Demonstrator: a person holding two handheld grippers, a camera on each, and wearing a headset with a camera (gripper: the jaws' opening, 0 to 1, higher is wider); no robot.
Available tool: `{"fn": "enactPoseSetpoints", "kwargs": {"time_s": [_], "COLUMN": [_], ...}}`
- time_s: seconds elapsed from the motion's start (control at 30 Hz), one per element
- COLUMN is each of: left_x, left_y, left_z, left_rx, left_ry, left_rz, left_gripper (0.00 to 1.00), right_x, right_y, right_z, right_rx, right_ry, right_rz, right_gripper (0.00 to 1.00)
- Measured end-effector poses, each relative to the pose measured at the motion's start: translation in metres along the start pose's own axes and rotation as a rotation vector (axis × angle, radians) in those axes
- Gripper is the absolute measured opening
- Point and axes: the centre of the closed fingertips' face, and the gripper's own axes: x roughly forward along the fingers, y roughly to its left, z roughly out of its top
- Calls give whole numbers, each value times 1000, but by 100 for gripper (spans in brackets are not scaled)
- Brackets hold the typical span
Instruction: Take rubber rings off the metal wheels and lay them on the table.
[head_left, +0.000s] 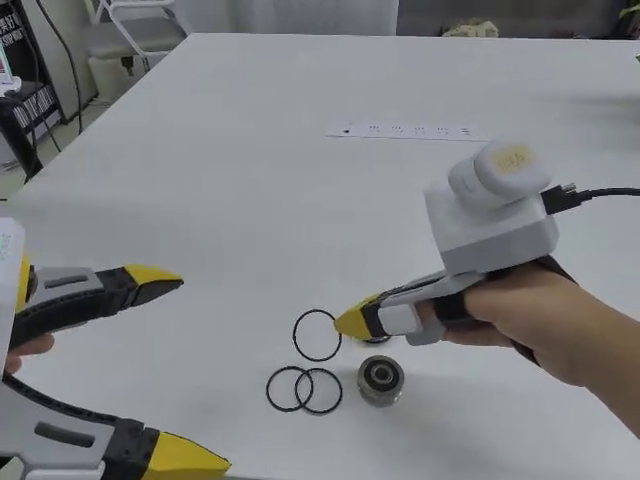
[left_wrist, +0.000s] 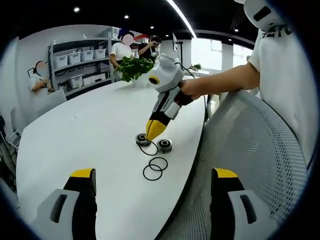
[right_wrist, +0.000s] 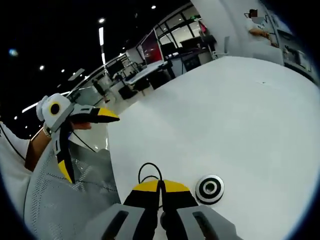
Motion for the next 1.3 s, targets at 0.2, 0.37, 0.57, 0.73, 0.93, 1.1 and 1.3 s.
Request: {"fn": "enactPoseSetpoints", "kwargs": {"time_s": [0.2,0.37,0.57,0.73,0.93,1.1,1.3], "left_x": [-2,-3,-1,-2,-2,-1,-1], "left_y": [-5,-4,-4,3,5,4,5], "left_z": [-9,-7,-13,-12,-13,-15,-14], "left_rx": [-21,-32,-41,-59,-73,-70,-71], "left_ry": [13,2,22,7,5,12,8], "left_rz": [8,18,24,59,70,68,73], "left_gripper": [94,94,92,90,89,89,88], "right_x": [10,18,26,30,30,31,25], "right_y": [6,11,10,6,2,1,-3], "right_z": [-9,-18,-34,-39,-40,-41,-31], "right_rx": [-26,-41,-86,-96,-123,-143,-144], "right_ry": [49,83,154,174,180,179,147], "right_rz": [22,31,10,-13,-40,-47,-60], "right_gripper": [0,0,0,0,0,1,2]}}
